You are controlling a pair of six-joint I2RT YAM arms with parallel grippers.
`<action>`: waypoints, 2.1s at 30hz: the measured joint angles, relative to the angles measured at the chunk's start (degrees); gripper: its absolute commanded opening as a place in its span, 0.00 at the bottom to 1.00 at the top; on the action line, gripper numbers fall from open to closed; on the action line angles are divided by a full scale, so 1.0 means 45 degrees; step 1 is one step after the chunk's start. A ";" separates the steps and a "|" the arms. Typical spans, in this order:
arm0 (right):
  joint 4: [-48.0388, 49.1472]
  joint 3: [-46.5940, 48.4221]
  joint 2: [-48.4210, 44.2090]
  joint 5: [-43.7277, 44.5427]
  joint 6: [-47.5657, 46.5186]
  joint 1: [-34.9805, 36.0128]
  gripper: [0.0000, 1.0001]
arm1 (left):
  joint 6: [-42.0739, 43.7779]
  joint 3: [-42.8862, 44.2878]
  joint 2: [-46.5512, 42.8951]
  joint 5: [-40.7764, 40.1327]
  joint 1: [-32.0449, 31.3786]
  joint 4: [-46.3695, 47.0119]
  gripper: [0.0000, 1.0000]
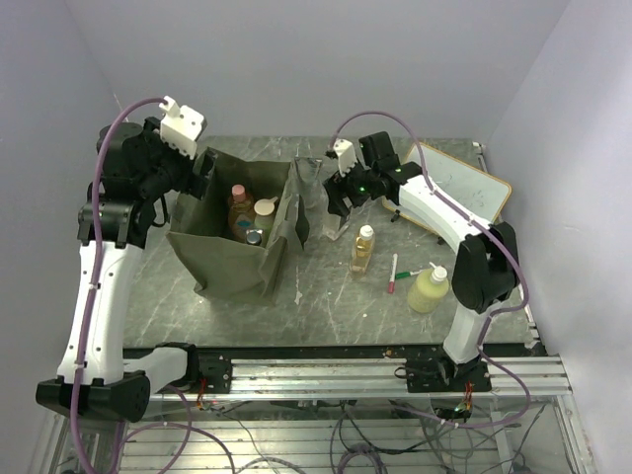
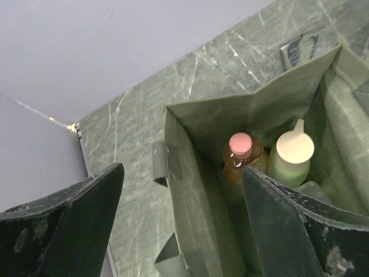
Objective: Place the personal care products into the canvas bag
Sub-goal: Pick up the care product from the center of the board, then place the care product in the canvas bag.
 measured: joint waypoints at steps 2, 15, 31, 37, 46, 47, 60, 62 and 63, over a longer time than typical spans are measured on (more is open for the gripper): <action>-0.0204 0.0000 -0.0379 -0.0039 -0.0083 0.0000 0.00 | -0.0112 -0.0199 -0.0204 -0.0287 0.0053 -0.0097 0.93; -0.1773 0.3308 -0.1676 -0.0423 -0.0423 0.0005 0.00 | -0.1141 -0.0476 -0.0350 -0.1812 0.0631 -0.1452 0.91; -0.2798 0.9826 -0.1491 -0.0554 -0.0661 0.2263 0.00 | -0.2098 -0.0296 0.0437 -0.1739 0.1535 -0.3172 0.84; -0.2720 1.0472 -0.1059 -0.0704 -0.0758 0.3866 0.00 | -0.2263 -0.0296 0.0423 -0.1632 0.1540 -0.3473 0.75; -0.2356 1.0520 0.0709 -0.0971 -0.0685 0.5241 0.00 | -0.2720 -0.0296 0.0442 -0.1321 0.1545 -0.4041 0.57; -0.2341 1.0520 0.0826 -0.0996 -0.0661 0.5328 0.00 | -0.2778 -0.0296 0.0447 -0.1292 0.1545 -0.4104 0.53; -0.0889 0.9923 0.1763 -0.2458 -0.0189 0.5892 0.00 | -0.3177 -0.0583 0.0136 -0.1219 0.1545 -0.4357 0.07; -0.0699 0.9884 0.1953 -0.2705 -0.0126 0.5916 0.00 | -0.3162 -0.0695 0.0044 -0.1214 0.1545 -0.4347 0.07; -0.0583 0.9884 0.2089 -0.2846 -0.0097 0.5916 0.00 | -0.3157 -0.0733 0.0010 -0.1209 0.1545 -0.4347 0.07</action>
